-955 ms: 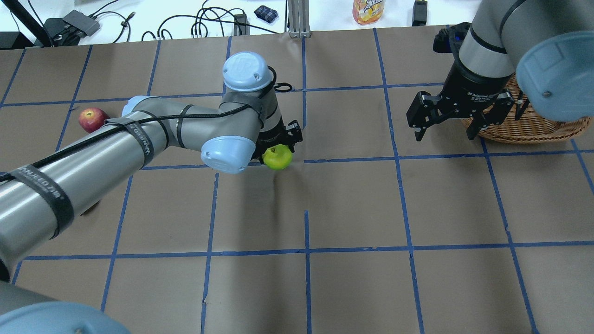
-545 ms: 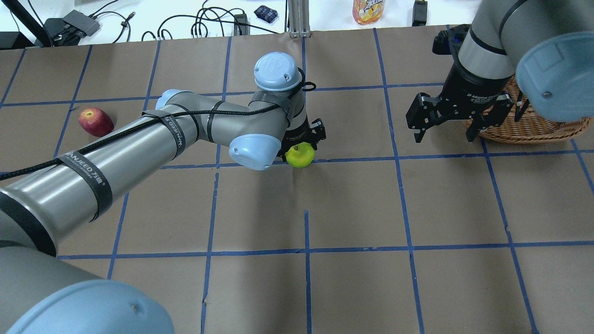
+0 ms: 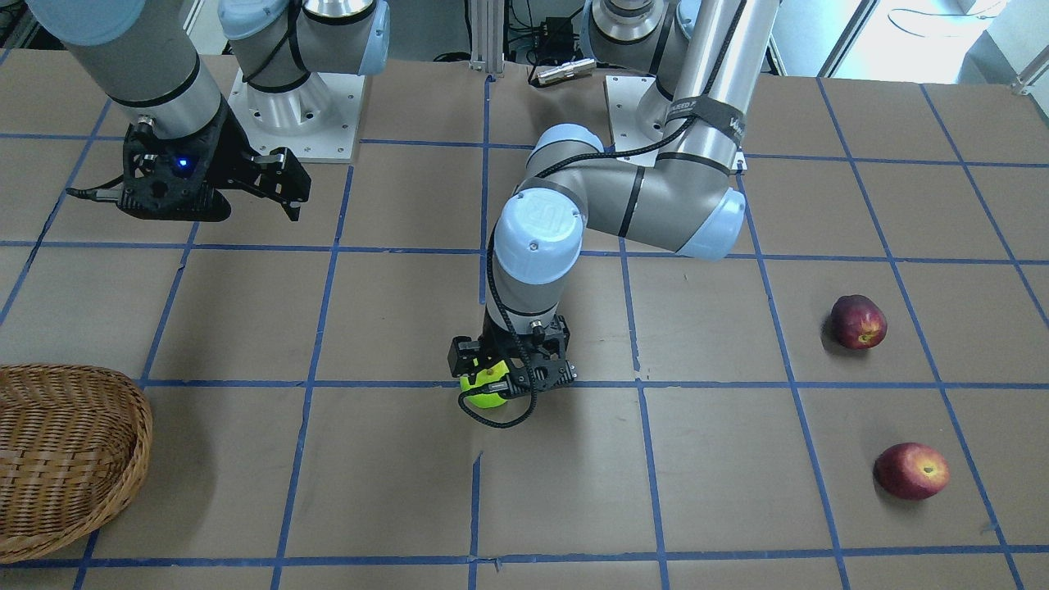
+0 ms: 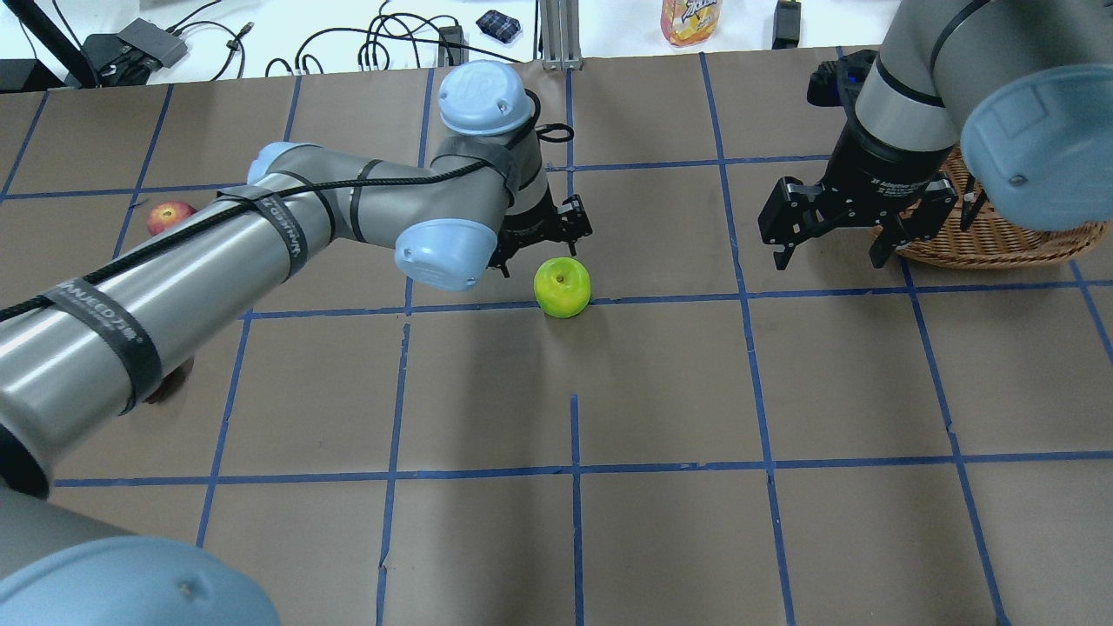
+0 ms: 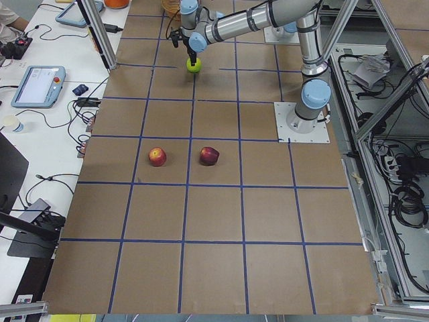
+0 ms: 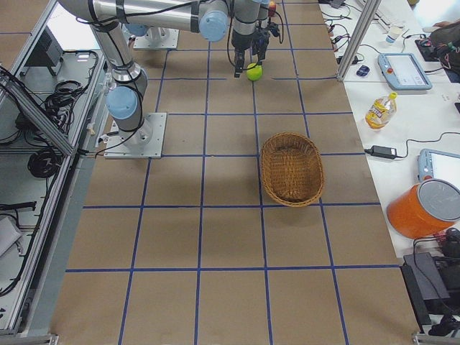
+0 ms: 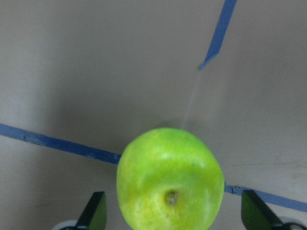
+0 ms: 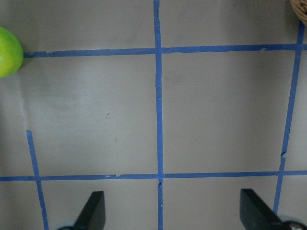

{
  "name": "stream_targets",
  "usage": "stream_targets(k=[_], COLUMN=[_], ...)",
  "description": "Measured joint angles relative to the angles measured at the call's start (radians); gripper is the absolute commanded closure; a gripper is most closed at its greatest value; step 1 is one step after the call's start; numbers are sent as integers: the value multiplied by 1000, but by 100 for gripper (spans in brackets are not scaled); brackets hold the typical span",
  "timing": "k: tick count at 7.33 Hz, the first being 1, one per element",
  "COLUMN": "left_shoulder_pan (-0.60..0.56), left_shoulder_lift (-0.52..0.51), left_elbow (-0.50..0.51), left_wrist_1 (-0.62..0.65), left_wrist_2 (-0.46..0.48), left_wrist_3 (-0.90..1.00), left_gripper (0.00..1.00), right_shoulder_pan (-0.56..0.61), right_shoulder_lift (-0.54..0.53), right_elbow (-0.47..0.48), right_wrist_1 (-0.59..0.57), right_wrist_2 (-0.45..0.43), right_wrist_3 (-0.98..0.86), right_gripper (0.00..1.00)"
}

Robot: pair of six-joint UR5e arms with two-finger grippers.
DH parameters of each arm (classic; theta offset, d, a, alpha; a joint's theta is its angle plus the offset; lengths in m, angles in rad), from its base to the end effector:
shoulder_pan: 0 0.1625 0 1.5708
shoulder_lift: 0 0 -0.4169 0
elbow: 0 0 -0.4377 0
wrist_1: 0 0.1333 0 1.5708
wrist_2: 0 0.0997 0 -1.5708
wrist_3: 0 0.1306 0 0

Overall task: Put all apples into basket
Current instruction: 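Move left gripper toward dark red apple while right gripper reaches green apple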

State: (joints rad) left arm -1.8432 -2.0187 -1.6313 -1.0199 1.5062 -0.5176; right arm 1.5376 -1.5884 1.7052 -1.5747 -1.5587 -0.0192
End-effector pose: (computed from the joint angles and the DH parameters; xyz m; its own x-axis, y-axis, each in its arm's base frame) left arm -0.3162 -0.6053 0.1992 -0.9676 -0.2405 0.0771 -0.2416 0.9704 -0.0050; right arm 0.1178 -0.5159 0.3873 -0.9998 0.0155 -0.0142 0.0138 0.9936 0.1124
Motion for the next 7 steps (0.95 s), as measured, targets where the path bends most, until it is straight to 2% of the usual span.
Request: stream_targets(k=[2,4,7], left_shoulder_pan=[99,215,395], left_shoulder_lift=[80,155,229], left_elbow=[-8,-34,-135], left_wrist_1=[-159,-283,-338], left_wrist_2=[34,75,256], left_wrist_3=[186,406,754], left_gripper=[0,0,0], right_shoulder_pan=[25,121,287], right_shoulder_lift=[34,134,275], right_elbow=[2,-9,-30], right_wrist_1=[-45,-206,-367], right_wrist_2=[43,62,11], right_wrist_3=[51,223,459], right_gripper=[0,0,0])
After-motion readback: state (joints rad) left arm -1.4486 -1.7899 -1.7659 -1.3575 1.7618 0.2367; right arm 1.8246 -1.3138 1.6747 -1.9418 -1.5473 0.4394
